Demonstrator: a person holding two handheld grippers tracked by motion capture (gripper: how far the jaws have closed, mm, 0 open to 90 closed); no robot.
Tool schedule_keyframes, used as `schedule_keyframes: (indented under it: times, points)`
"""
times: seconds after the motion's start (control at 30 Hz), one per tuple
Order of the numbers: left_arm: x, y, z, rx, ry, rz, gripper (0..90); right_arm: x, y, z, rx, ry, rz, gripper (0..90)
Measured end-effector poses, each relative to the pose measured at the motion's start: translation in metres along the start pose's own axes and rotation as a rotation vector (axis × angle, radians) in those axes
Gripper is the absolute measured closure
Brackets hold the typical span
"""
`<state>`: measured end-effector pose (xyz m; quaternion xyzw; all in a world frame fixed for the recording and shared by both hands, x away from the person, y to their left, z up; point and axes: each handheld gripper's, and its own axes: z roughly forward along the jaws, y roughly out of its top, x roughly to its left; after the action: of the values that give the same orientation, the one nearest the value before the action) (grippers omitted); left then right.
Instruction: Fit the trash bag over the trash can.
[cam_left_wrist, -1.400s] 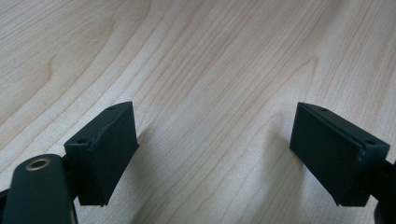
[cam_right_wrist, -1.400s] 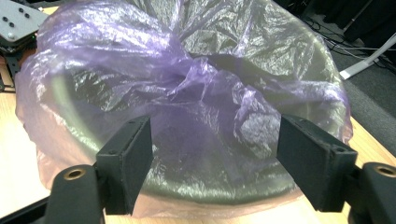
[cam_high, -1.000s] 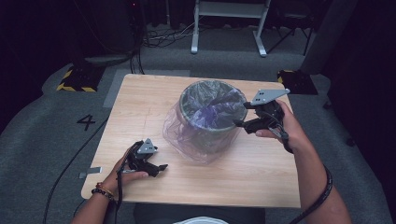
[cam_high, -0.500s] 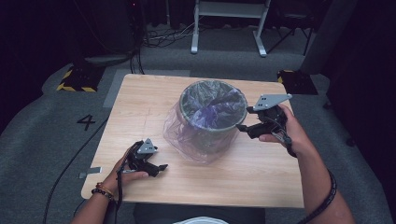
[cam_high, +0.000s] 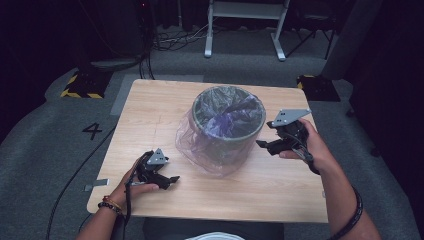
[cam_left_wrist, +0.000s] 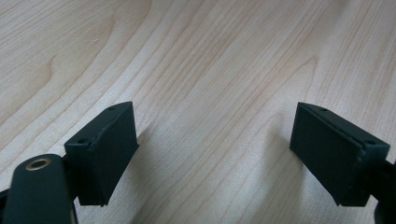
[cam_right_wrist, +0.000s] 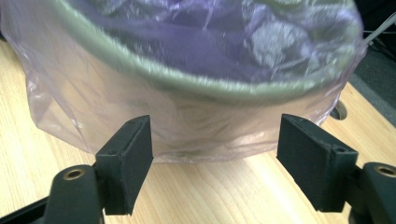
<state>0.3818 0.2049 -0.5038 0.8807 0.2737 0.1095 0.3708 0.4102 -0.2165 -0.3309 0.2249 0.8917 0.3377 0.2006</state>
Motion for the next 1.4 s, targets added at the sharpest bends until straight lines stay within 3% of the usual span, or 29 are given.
schedule_keyframes:
  times: [0.9, 1.17, 1.4]
  points:
    - [0.0, 0.0, 0.0, 0.0, 0.0, 0.0, 14.6, 0.013, -0.051, 0.029, 0.121, 0.01, 0.018, 27.3]
    - [0.0, 0.0, 0.0, 0.0, 0.0, 0.001, 14.6, 0.017, -0.065, 0.041, 0.153, 0.003, 0.054, 25.8]
    - [0.0, 0.0, 0.0, 0.0, 0.0, 0.0, 14.6, 0.019, -0.081, 0.051, 0.18, -0.004, 0.056, 25.5]
